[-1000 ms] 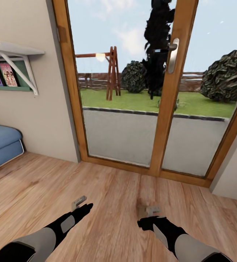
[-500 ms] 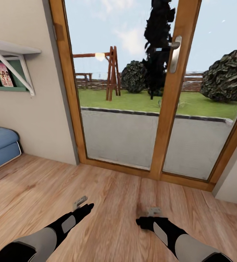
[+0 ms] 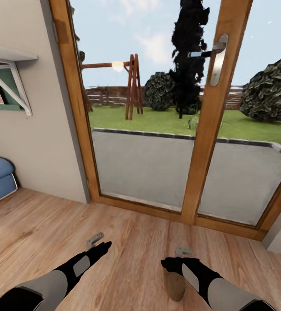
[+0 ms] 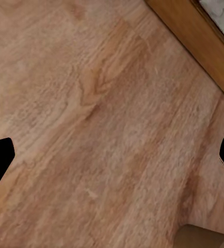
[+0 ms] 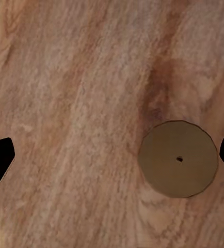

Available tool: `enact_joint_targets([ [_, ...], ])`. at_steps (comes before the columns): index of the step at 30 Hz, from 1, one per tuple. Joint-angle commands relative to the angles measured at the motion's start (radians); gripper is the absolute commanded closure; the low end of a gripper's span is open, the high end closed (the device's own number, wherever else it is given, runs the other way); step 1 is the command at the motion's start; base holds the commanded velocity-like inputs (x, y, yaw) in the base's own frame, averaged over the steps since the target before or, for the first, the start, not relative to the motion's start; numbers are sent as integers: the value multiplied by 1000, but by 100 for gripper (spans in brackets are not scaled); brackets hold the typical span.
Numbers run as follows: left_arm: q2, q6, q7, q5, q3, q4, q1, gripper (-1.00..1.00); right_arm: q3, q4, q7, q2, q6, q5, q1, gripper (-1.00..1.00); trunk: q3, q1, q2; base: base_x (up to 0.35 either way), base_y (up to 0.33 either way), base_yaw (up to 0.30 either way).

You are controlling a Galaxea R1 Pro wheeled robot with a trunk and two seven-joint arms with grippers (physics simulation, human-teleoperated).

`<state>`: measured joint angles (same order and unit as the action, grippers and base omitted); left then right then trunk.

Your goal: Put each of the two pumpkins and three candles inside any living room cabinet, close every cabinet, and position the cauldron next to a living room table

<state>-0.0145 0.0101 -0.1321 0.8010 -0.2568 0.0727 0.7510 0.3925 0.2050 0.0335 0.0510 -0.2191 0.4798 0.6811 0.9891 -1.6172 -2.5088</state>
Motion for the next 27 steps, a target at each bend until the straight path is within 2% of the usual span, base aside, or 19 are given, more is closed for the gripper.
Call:
enact_joint_targets([
  [1,-1,1,-3,10,-7,0,1,-100,3,1,1,0,-4,2,1,-100,1,0,0,238,0,0],
  [10,-7,-1,-5,11,-7,2,1,-100,2,1,1,-2,-1,2,1,-100,1,0,0,26,0,0],
  [15,-7,-1,-8,12,-7,4,1,-100,2,1,2,-3,-2,2,1,-100,20,-3,-2,0,0,-11],
  [21,-7,-1,-10,12,-7,4,1,-100,2,1,2,-3,-2,2,1,-100,43,-5,-3,0,0,-222],
  [27,-7,-1,-11,12,-7,4,1,-100,2,1,2,-3,-2,2,1,-100,67,-8,-4,0,0,-69],
])
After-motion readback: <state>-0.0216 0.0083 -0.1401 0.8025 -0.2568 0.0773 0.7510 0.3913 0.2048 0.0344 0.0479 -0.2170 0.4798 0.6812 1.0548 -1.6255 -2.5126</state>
